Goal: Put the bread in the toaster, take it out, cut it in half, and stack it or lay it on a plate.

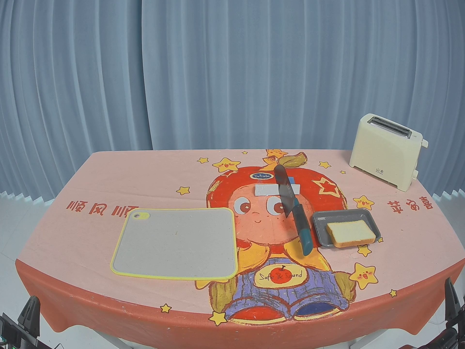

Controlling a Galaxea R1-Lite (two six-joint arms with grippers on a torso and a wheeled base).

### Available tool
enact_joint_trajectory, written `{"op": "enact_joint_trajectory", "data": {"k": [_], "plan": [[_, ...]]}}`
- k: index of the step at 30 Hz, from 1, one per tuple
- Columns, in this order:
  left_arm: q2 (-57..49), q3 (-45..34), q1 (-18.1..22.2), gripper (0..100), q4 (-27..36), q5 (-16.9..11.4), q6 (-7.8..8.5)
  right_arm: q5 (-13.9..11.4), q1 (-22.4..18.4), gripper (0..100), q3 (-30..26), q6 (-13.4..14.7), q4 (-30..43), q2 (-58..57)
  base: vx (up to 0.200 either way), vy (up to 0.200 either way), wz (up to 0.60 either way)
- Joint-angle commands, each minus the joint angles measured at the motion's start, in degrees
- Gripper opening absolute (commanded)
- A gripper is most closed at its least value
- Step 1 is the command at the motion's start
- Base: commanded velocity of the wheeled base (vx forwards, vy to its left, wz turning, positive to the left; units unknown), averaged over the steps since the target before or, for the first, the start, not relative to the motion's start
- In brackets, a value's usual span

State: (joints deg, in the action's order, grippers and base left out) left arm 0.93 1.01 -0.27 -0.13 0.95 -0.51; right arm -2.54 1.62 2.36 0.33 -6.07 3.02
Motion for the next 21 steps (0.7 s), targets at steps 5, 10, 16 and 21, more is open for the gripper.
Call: {"op": "enact_joint_trajectory", "data": {"k": [5,10,16,21], "plan": [[-0.05,-1.01,0.00,0,-0.04,0.02,-0.02,-0.01,3.12,100,1.50,3.71,0.01,7.08,0.000,0.000,0.00],[-0.05,-1.01,0.00,0,-0.04,0.02,-0.02,-0.19,4.53,100,1.50,8.28,0.01,9.81,0.000,0.000,0.00],[-0.05,-1.01,0.00,0,-0.04,0.02,-0.02,-1.60,4.97,100,1.41,14.08,0.09,11.65,0.000,0.000,0.00],[-0.05,-1.01,0.00,0,-0.04,0.02,-0.02,-3.79,4.79,100,1.15,17.86,0.27,12.09,0.000,0.000,0.00]]}}
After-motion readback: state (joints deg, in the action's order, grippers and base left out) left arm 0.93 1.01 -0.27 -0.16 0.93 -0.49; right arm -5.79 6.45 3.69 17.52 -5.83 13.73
